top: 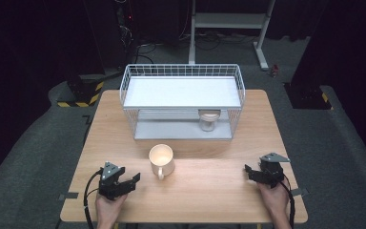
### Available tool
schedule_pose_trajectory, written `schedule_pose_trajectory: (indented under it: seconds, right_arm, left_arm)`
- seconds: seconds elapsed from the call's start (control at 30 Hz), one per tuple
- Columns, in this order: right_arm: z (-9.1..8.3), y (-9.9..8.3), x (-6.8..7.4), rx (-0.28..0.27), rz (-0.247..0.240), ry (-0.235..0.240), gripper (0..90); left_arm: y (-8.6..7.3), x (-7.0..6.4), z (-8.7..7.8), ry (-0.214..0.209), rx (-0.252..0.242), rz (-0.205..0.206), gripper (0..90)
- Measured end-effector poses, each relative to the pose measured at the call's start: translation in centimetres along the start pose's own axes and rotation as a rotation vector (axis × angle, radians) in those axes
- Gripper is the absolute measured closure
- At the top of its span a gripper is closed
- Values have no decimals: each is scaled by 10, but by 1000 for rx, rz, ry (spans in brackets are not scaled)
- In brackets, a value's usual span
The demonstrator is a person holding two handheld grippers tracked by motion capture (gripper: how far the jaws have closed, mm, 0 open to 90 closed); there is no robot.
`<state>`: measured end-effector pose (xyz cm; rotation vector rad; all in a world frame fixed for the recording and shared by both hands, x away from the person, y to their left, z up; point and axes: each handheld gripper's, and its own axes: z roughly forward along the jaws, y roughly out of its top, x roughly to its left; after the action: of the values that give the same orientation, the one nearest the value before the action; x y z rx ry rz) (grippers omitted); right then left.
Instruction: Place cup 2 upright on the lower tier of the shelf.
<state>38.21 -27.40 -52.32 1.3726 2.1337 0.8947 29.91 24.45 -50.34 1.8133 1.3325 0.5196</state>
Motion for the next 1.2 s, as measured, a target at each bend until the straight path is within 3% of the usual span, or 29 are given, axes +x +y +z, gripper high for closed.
schedule_pose_trajectory:
  seconds: [0.33, 0.57, 1.0, 1.2]
  right_arm:
    - [0, 0, 0, 0, 1, 0, 267]
    - [0, 0, 0, 1, 2, 1, 267]
    - [0, 0, 0, 0, 1, 1, 268]
    - [0, 0, 0, 0, 0, 1, 270]
  left_arm:
    - [-4, -28, -9, -36, 9, 39, 303]
    - [-3, -47, -8, -30, 18, 90, 327]
    - [7, -77, 7, -78, 46, 124, 306]
    - [14, -83, 13, -78, 48, 125, 405]
